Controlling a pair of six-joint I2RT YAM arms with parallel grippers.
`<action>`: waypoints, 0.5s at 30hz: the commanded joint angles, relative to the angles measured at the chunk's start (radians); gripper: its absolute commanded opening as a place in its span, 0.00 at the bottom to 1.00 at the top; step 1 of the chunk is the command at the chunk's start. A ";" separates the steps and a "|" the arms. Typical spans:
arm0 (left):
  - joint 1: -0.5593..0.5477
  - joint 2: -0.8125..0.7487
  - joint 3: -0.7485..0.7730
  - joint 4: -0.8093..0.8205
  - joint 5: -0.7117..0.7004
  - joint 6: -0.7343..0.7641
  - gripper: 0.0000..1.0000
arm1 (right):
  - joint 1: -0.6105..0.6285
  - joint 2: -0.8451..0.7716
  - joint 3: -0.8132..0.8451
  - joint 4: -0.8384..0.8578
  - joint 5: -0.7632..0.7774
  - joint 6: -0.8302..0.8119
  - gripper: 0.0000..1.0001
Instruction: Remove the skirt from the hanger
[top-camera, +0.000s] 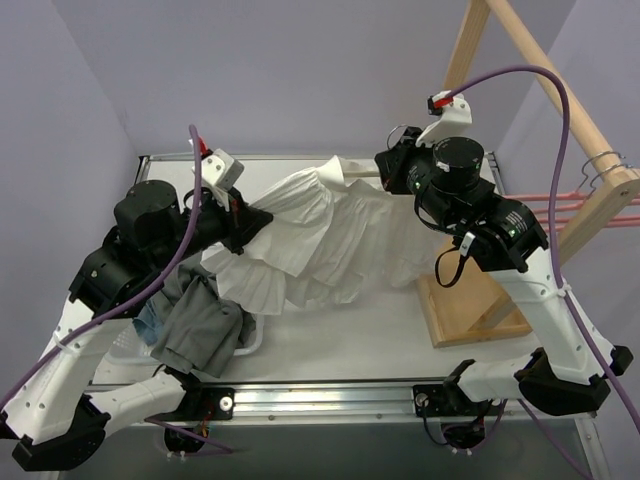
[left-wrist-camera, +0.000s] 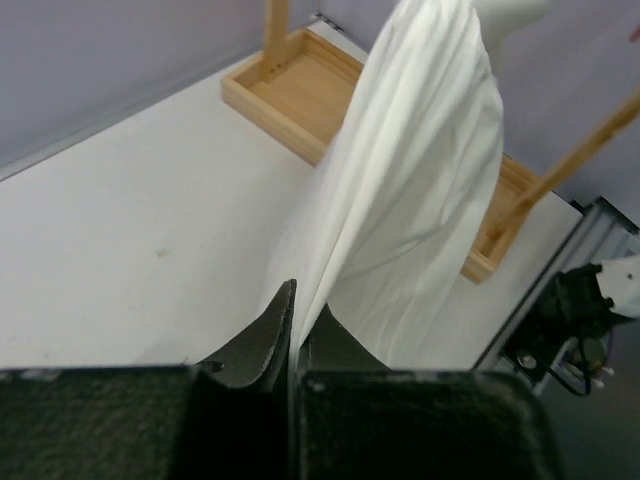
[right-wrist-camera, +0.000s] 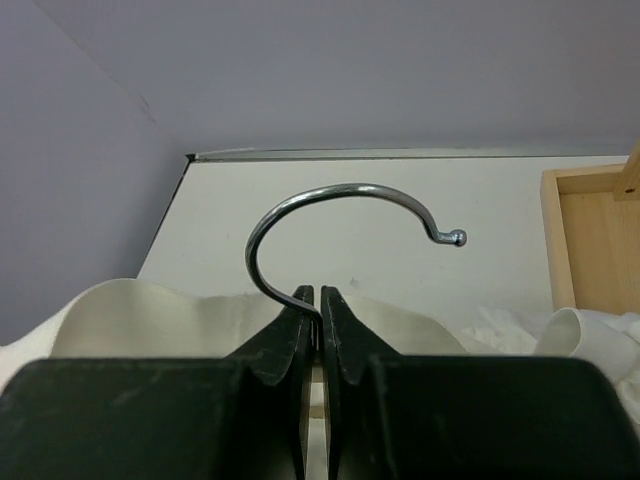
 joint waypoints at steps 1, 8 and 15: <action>0.026 -0.056 0.053 -0.010 -0.258 0.008 0.02 | -0.034 -0.061 0.026 0.067 0.133 -0.010 0.00; 0.034 -0.123 0.079 0.006 -0.338 0.028 0.02 | -0.066 -0.082 -0.005 0.030 0.283 -0.053 0.00; 0.035 -0.175 0.075 -0.027 -0.297 0.043 0.02 | -0.172 -0.073 -0.014 0.025 0.269 -0.037 0.00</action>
